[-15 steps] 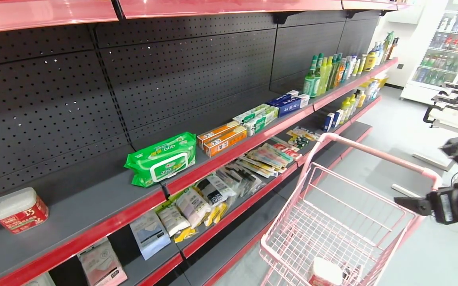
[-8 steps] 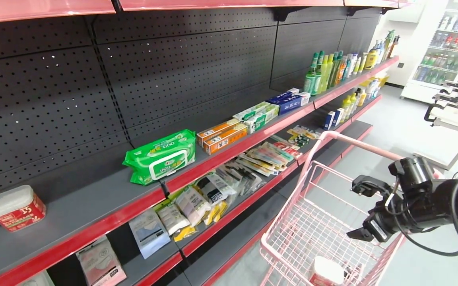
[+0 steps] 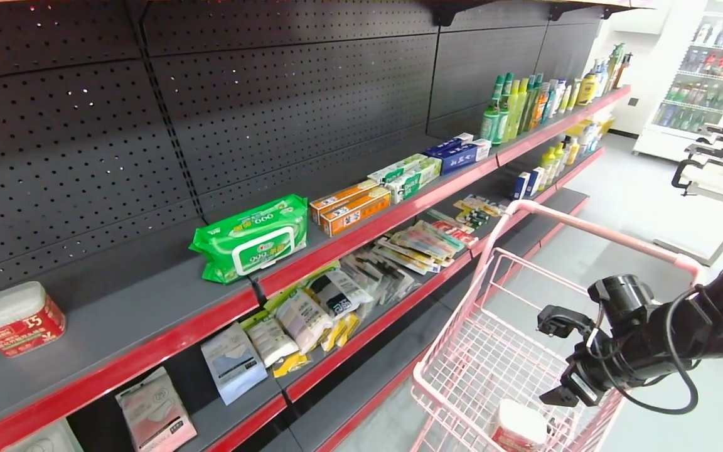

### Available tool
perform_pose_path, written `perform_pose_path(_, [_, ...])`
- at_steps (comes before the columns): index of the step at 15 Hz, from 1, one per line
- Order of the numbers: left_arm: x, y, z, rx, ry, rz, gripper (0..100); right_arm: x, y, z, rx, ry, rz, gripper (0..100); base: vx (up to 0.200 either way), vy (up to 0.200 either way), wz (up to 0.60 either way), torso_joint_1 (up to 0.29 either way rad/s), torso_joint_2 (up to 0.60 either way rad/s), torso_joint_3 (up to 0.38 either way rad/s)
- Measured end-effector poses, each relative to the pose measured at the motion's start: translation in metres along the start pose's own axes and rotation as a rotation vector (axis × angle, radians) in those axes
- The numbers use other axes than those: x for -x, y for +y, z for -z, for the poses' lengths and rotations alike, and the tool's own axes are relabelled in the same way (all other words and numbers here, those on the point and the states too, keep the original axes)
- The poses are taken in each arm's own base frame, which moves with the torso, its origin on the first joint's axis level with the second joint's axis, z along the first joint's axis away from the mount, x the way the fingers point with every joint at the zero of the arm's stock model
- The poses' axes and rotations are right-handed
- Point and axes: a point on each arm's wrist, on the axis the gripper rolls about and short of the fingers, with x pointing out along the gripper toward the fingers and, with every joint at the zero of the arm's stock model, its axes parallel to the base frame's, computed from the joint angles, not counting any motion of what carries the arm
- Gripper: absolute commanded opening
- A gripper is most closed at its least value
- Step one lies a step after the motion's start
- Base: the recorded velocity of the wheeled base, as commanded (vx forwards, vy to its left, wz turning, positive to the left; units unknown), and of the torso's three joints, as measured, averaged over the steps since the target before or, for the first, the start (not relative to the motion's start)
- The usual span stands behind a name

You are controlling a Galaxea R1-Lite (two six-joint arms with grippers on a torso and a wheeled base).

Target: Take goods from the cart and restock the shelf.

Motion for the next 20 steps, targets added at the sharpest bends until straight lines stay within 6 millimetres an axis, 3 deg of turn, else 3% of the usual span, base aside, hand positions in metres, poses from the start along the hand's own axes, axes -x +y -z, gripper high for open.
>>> perform_pose_path(7, [0.000, 0.000, 0.000, 0.000, 0.000, 0.000, 100, -0.018, 0.016, 0.020, 0.036, 0.002, -0.024, 100, 0.000, 0.000, 0.00, -0.154, 0.34, 0.183])
perform_pose_path(20, [0.000, 0.000, 0.000, 0.000, 0.000, 0.000, 100, -0.021, 0.019, 0.015, 0.067, -0.019, -0.054, 100, 0.000, 0.000, 0.00, -0.171, 0.39, 0.215])
